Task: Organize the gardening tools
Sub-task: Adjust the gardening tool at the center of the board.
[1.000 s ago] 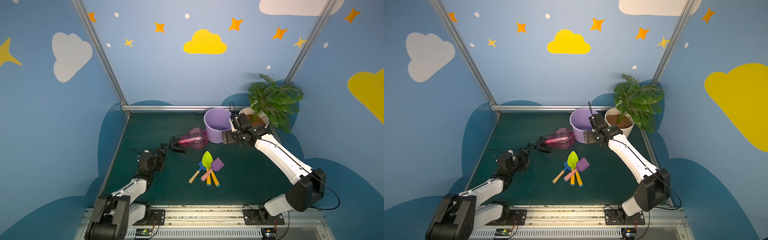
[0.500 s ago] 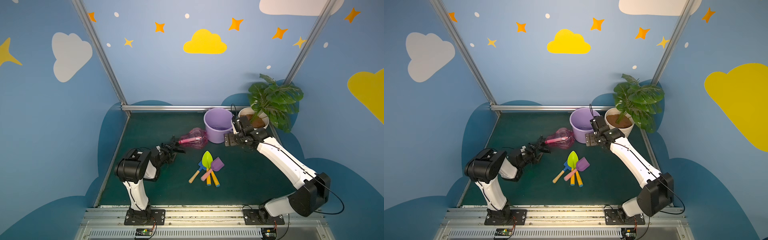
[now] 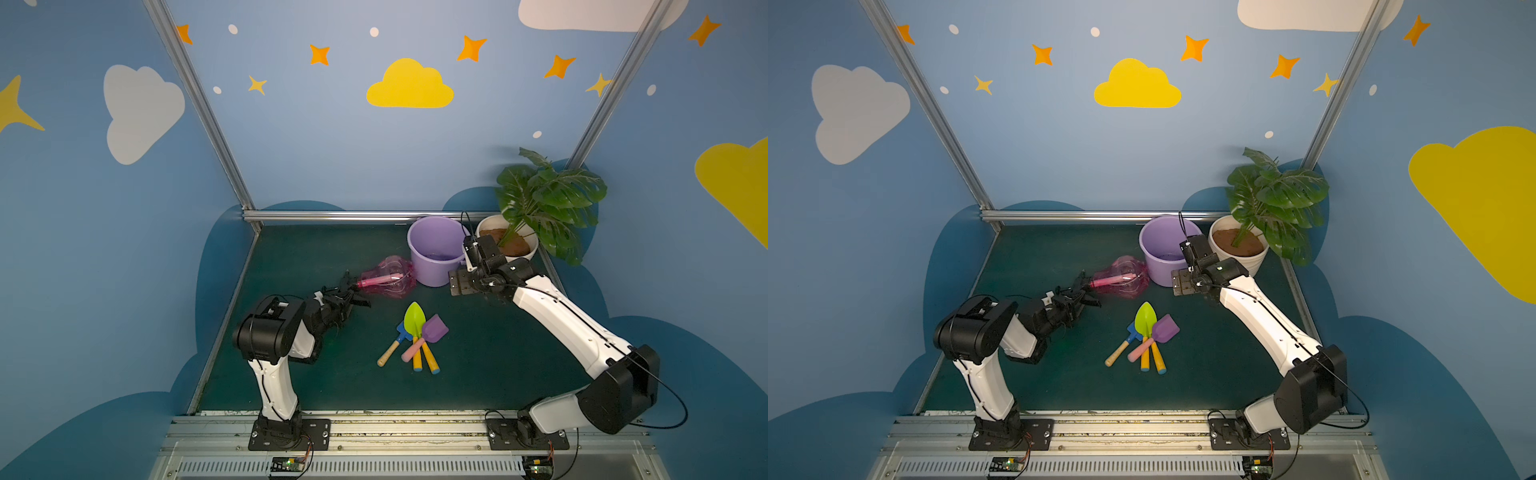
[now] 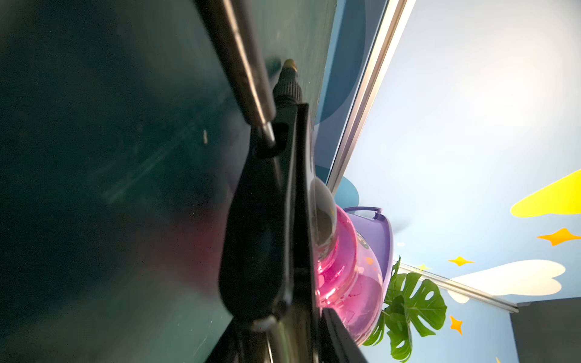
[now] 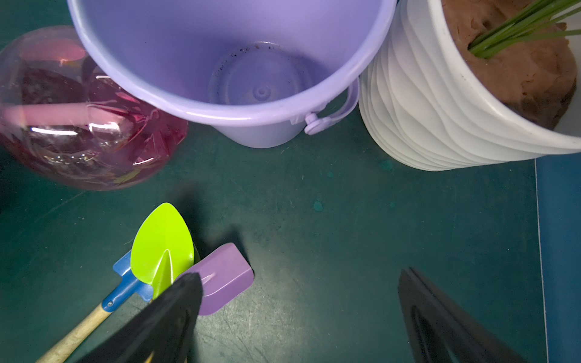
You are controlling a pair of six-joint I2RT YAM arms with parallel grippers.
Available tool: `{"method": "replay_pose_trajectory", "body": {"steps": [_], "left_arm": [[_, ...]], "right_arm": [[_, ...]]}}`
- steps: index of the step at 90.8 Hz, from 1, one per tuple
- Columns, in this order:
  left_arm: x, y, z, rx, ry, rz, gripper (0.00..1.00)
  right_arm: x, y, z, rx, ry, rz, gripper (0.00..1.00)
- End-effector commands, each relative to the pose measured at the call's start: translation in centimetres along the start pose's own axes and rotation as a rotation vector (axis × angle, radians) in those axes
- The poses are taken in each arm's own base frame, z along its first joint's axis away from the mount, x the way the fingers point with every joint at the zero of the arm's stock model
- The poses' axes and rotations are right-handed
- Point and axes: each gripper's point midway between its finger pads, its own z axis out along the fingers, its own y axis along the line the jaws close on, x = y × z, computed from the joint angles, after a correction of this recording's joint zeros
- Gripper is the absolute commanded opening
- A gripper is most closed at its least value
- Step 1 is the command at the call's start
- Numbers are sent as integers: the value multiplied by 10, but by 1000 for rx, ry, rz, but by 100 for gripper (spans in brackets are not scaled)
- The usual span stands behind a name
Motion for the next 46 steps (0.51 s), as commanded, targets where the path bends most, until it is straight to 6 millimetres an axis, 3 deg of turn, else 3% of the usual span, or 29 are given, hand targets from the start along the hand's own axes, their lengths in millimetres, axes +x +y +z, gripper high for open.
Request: {"method": "replay_pose_trajectory", "body": {"steps": [1, 31, 46], "left_arm": [[-3, -9, 0, 31, -13, 39, 32], [-2, -33, -9, 89, -39, 144, 19], [4, -70, -15, 180, -40, 283, 16]], "right_arm": [[-1, 0, -4, 3, -9, -7, 98], [1, 0, -4, 6, -5, -6, 98], [3, -1, -2, 8, 0, -6, 98]]}}
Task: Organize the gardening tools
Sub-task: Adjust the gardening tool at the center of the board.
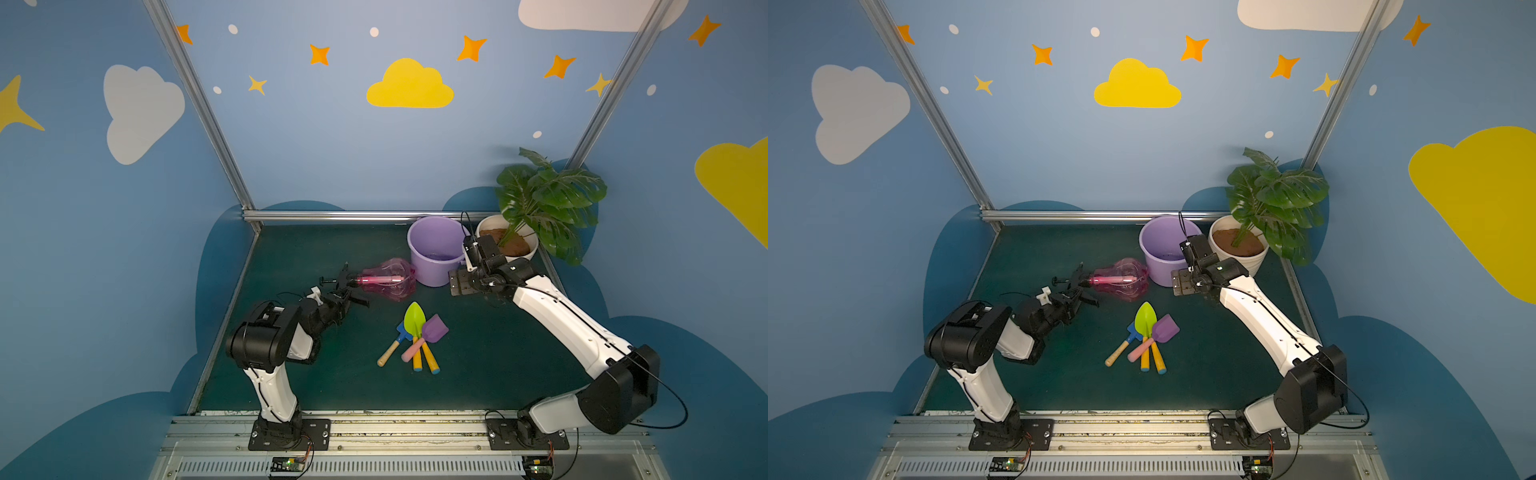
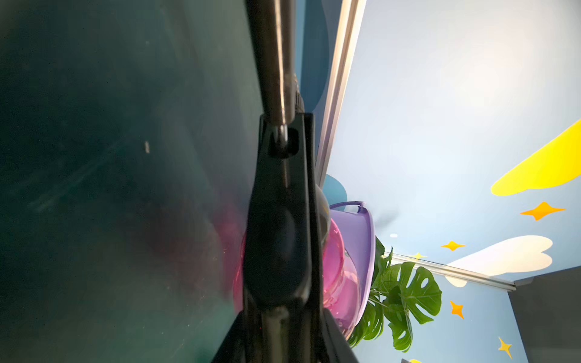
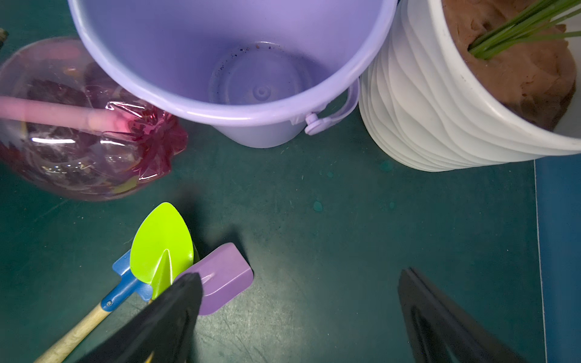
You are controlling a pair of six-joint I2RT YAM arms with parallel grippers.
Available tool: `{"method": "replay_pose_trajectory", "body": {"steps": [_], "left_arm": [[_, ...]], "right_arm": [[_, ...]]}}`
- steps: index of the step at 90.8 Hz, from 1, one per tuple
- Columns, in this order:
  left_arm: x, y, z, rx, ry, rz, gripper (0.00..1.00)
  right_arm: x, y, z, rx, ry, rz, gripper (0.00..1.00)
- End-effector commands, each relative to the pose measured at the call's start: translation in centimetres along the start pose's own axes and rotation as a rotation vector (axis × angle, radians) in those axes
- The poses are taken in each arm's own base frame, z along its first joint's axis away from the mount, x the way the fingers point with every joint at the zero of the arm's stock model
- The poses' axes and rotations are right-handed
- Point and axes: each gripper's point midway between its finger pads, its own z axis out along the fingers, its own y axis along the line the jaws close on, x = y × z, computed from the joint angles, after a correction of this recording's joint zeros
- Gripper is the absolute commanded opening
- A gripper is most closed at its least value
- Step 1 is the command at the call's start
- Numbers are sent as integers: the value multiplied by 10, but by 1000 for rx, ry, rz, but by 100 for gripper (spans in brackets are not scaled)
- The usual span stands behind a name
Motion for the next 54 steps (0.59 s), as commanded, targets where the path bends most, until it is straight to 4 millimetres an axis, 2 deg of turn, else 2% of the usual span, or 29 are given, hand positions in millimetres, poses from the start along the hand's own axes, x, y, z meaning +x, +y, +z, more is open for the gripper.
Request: {"method": "replay_pose_trajectory", "body": {"steps": [1, 16, 30, 38, 45, 54], "left_arm": [[-2, -45, -4, 122, -19, 165, 16], [1, -77, -10, 171, -12, 304, 11], [3, -95, -21, 108, -29, 463, 7], [2, -115, -36, 63, -76, 585, 7], [-4, -124, -51, -11, -135, 696, 7], [-9, -153, -77, -46, -231, 870, 7]], "right_arm": [[3, -1, -3, 8, -1, -6, 98], [5, -3, -3, 13, -1, -5, 98], [6, -5, -3, 23, -1, -4, 98], [7, -4, -2, 22, 2, 0, 98], [7, -4, -2, 21, 4, 6, 98], [9, -3, 0, 21, 11, 14, 98]]}}
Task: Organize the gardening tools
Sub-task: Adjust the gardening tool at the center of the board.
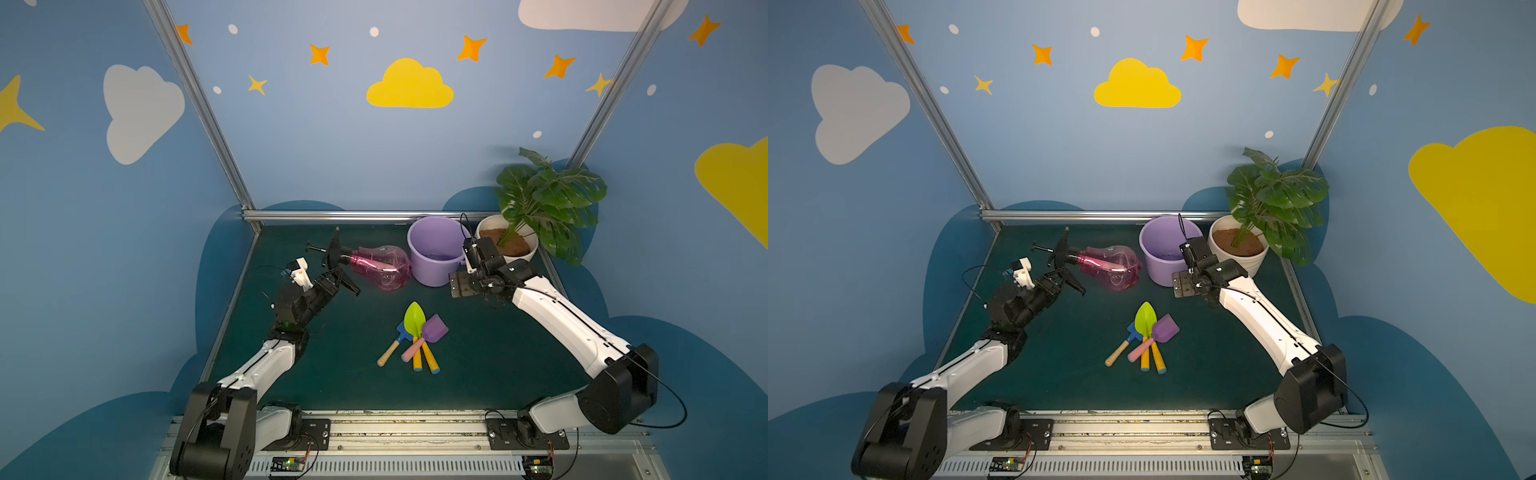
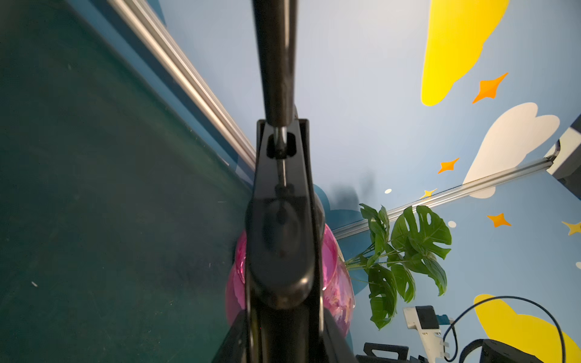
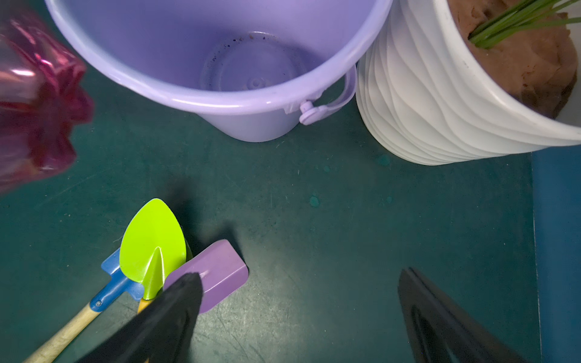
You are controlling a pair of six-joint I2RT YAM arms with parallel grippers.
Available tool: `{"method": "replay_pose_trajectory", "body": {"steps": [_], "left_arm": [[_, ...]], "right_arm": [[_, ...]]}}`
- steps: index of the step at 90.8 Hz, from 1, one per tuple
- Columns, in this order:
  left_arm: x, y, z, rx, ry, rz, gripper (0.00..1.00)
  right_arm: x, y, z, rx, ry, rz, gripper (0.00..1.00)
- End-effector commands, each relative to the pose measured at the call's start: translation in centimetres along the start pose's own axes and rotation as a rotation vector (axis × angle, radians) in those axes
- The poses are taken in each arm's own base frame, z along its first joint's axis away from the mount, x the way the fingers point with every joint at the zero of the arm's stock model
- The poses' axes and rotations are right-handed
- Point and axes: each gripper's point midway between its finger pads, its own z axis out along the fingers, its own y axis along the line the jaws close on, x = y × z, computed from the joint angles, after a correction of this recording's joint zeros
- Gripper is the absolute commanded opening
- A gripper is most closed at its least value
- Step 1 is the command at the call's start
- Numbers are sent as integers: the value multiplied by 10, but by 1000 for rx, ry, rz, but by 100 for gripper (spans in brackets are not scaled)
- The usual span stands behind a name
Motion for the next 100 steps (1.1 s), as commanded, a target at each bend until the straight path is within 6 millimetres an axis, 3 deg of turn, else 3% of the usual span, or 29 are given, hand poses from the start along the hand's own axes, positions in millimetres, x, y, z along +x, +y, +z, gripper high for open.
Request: {"method": "replay_pose_trajectory", "body": {"steps": [1, 16, 32, 57, 78, 100], "left_arm": [[-23, -5, -20, -133, -64, 284, 7], [-46, -24, -43, -203, -131, 543, 9], [-52, -28, -47, -229, -147, 718, 8], [-51, -11, -39, -346, -134, 957, 3], [-42, -12, -38, -401, -147, 1123, 3], [-35, -3, -37, -407, -156, 1115, 5]], "right_arm": [[2, -1, -4, 4, -5, 15, 98], [3, 2, -2, -8, -2, 20, 98], [6, 4, -2, -18, -6, 27, 98], [11, 2, -3, -19, -9, 32, 98], [13, 5, 2, -27, 1, 32, 98], [11, 7, 2, -33, -6, 35, 98]]}}
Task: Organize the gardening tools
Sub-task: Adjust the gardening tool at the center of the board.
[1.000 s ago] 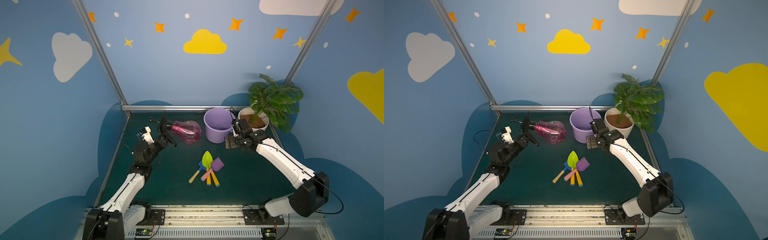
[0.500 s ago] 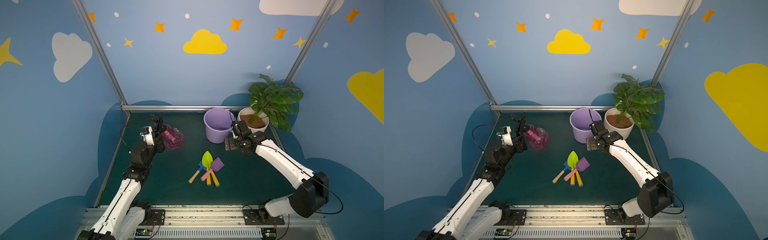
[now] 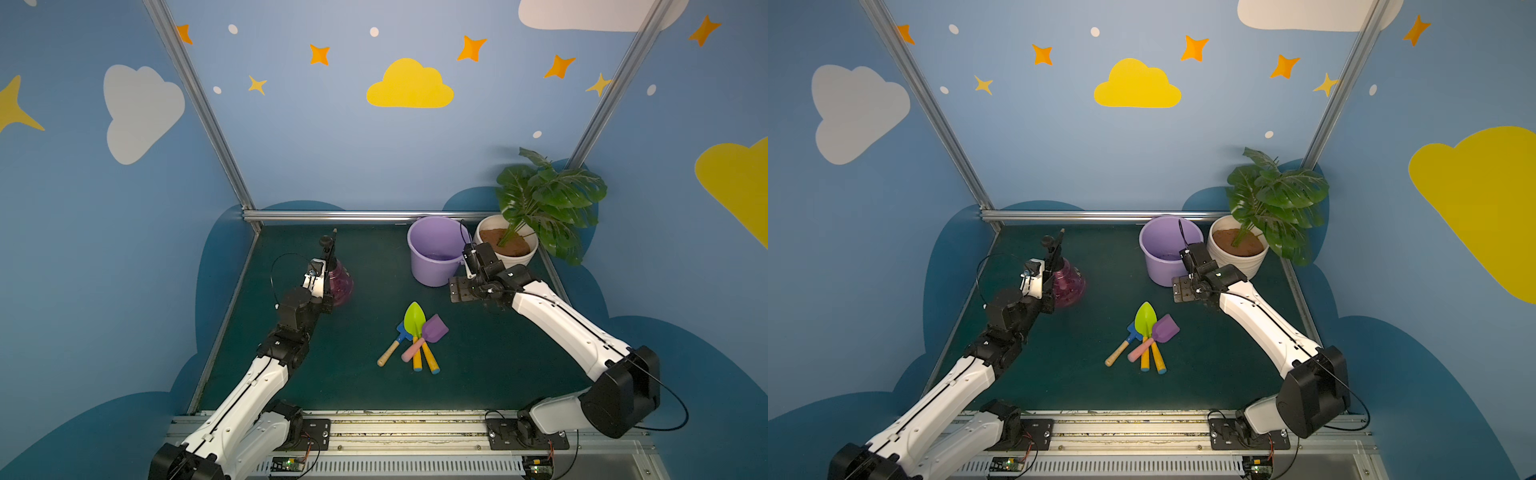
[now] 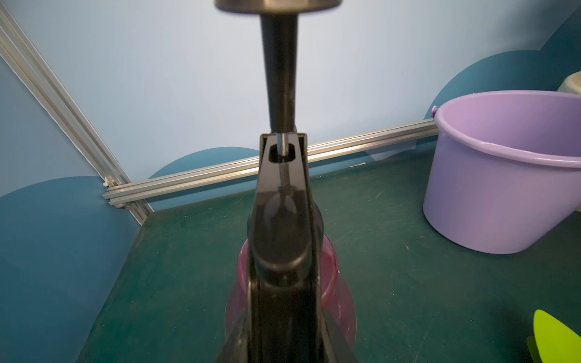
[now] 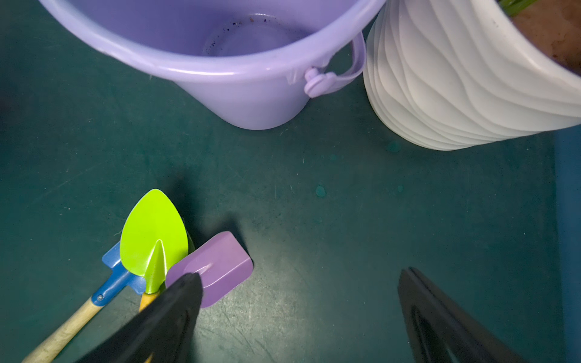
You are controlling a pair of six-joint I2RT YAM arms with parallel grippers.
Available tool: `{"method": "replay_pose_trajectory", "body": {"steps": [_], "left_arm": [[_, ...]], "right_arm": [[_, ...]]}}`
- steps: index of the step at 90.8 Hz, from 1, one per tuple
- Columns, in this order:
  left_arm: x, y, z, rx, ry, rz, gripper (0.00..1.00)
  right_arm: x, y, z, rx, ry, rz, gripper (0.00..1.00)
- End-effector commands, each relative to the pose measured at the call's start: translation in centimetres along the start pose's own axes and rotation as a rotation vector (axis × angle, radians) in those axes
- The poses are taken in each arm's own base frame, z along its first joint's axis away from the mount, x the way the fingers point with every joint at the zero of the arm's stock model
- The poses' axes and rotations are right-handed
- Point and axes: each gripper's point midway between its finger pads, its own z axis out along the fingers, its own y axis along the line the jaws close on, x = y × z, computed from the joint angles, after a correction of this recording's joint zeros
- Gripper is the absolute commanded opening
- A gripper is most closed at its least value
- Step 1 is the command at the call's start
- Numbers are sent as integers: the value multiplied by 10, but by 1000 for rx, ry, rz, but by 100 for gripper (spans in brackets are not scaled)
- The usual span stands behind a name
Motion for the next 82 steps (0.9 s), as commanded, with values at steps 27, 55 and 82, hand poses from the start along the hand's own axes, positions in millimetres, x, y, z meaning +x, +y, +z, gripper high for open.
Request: {"method": "replay_pose_trajectory", "body": {"steps": [27, 55, 82], "left_arm": [[-16, 13, -5, -69, -121, -52, 17], [-13, 23, -10, -86, -120, -113, 36], [-9, 30, -16, -93, -104, -177, 64]], "right_arm": [[-9, 9, -9, -45, -38, 7, 98], [-27, 39, -32, -181, -69, -119, 98], [-63, 91, -45, -377, -149, -231, 98]]}}
